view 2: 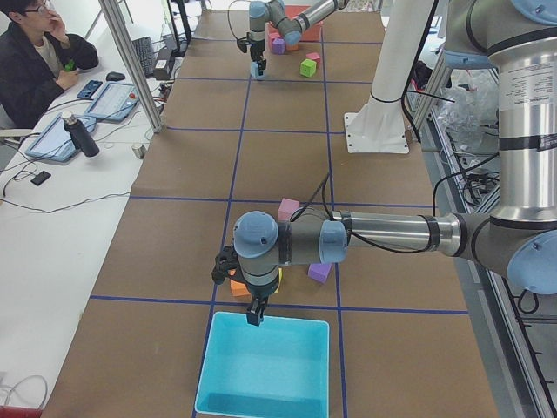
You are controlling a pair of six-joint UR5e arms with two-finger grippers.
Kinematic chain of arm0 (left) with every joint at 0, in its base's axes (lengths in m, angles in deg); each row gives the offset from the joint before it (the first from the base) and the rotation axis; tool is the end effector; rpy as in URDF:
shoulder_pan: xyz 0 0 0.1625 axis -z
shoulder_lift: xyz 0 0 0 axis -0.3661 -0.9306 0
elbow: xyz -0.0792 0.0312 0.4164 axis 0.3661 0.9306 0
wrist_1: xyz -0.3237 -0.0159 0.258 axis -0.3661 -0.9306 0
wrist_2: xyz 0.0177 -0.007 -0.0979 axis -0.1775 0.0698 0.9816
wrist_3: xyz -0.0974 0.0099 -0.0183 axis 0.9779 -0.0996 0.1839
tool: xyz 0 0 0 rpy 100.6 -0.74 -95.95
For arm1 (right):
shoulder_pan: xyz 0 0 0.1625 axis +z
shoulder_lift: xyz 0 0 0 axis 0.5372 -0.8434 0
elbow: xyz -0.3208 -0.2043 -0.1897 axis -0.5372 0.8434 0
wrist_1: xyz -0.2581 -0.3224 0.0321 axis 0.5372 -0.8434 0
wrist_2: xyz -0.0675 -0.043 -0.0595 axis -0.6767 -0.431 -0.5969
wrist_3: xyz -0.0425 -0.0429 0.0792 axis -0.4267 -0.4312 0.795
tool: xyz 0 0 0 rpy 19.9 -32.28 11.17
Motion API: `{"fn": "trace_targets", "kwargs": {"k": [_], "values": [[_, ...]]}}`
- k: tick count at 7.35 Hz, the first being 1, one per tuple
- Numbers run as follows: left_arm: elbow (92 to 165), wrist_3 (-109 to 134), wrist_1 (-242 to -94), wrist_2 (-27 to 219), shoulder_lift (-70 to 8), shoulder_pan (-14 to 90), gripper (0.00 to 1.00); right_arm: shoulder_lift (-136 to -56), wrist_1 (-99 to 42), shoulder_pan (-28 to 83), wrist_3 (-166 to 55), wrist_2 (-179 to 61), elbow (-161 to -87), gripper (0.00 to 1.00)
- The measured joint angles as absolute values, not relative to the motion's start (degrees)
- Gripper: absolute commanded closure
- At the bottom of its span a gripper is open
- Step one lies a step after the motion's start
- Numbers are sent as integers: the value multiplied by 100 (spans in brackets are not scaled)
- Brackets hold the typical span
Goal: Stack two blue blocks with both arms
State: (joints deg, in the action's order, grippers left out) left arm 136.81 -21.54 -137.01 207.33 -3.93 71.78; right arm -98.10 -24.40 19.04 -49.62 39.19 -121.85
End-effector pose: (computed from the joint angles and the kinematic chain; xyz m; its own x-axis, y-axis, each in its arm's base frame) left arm -0.0901 -0.4266 0.6496 0.7088 0.2546 -0.6579 -0.1888 0.9670 0.1709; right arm -0.3317 -0.5481 0.4479 0.6323 -0.4727 0.6138 0.2845 0.8786 0.3836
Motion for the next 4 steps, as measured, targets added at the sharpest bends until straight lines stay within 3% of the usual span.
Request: {"fn": "trace_targets", "kwargs": {"k": [4], "values": [[13646, -2153, -13702, 20724, -374, 7178, 1, -8777, -2592, 1038, -1037, 3725, -12396, 92]]}}
